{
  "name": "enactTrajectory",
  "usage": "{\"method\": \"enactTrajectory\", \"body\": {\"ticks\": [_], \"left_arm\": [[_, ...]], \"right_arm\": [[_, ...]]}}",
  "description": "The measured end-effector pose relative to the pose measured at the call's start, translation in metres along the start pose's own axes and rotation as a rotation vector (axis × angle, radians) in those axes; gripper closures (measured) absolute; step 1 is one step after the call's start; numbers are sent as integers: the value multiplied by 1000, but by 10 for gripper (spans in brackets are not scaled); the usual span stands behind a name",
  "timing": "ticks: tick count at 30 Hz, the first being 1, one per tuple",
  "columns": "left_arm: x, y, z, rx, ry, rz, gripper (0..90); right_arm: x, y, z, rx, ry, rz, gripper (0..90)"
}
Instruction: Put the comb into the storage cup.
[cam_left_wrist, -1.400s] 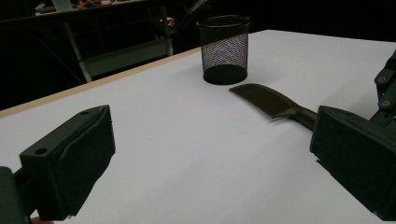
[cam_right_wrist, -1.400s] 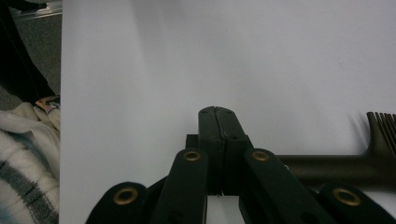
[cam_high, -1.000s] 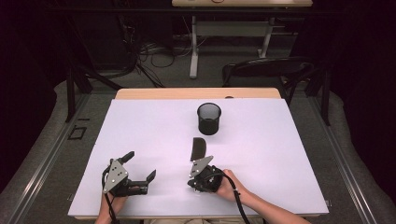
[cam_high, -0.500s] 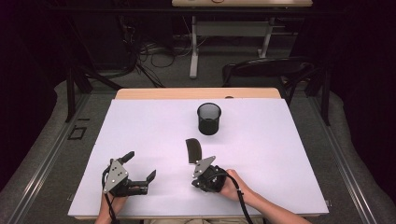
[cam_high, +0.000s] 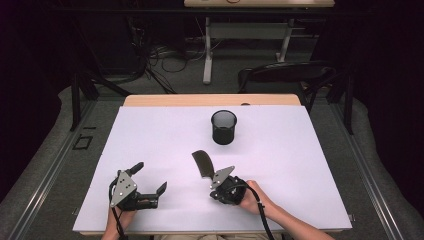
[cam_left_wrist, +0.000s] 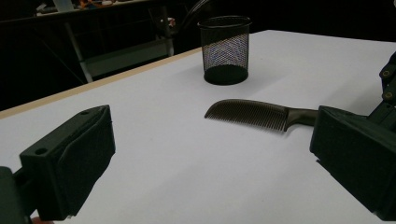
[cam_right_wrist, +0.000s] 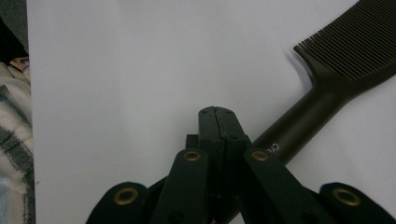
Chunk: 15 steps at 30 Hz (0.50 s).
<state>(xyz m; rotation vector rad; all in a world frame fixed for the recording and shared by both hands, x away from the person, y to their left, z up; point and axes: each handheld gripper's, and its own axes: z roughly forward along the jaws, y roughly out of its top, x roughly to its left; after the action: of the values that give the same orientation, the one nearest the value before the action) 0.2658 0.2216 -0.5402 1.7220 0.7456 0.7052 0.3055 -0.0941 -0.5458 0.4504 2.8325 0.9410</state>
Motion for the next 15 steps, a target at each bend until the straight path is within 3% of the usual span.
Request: {"method": "enactTrajectory", "body": {"ticks": [9, 15], "left_arm": [[0, 0, 0, -3, 0, -2, 1], [0, 0, -1, -3, -2, -2, 1]], "right_arm": [[-3, -1, -2, 26, -23, -17, 900], [-7, -4, -4, 29, -42, -1, 900]]}}
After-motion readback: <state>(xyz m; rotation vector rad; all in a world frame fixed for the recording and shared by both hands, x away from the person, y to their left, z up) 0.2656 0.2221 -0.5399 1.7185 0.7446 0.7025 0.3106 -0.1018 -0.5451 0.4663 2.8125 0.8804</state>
